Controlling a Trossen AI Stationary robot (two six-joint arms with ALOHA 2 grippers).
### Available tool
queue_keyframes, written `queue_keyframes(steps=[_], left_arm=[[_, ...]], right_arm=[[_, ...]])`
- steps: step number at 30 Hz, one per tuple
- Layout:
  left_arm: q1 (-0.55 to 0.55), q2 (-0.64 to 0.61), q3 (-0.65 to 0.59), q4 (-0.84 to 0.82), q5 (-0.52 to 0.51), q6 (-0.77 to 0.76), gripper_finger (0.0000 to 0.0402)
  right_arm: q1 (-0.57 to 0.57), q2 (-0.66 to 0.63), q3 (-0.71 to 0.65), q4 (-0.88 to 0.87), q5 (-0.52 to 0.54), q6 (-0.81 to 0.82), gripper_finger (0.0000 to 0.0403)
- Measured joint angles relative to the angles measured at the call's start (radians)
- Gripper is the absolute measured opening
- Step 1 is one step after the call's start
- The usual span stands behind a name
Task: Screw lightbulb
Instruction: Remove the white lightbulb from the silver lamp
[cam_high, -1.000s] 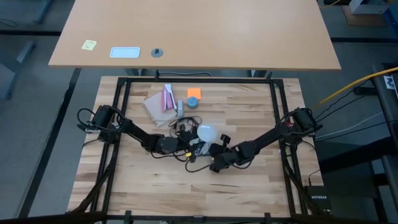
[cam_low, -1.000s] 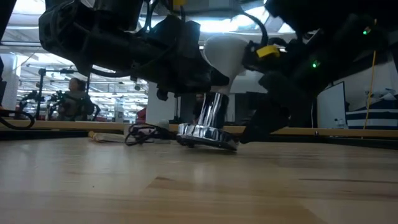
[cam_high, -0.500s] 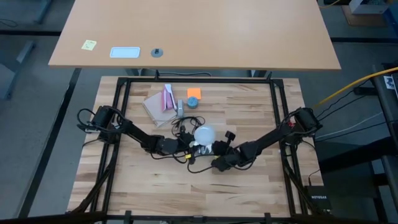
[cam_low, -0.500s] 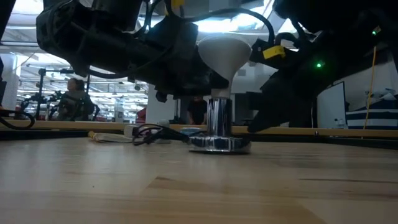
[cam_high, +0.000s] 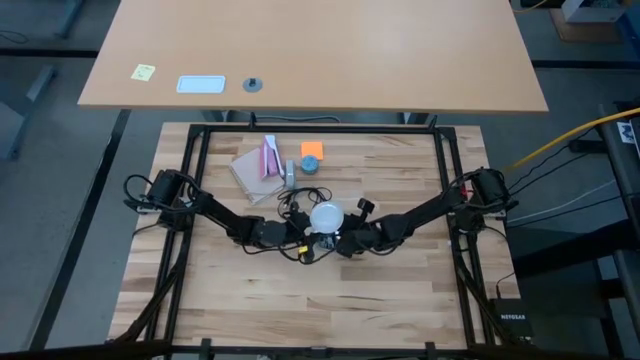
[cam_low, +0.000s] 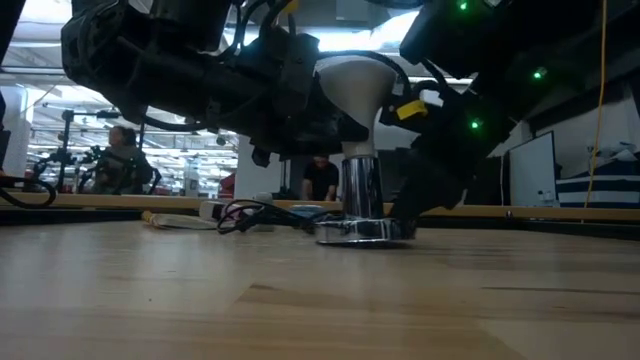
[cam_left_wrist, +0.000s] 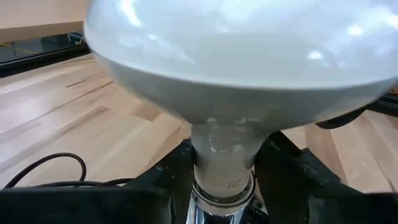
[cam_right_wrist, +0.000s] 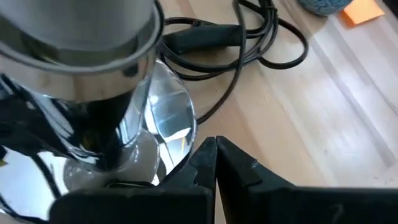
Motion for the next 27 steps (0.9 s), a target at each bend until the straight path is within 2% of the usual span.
queue_keyframes(steps=[6,16,27], left_arm=[[-0.002,-0.001,0.000,-0.002,-0.032,-0.006,0.0142],[0.001,-0.001,0.002,-0.031,-0.065,0.007,0.0139],[0.000,-0.001,0.000,-0.033,-0.046,0.005,0.0142]], right_arm=[[0.026,0.002,-0.001,0.051,-0.061,0.005,0.0010],[0.108,0.002,0.002,0.179,-0.061,0.082,0.0010],[0.129,0.001,0.002,0.185,0.103,0.083,0.0010]])
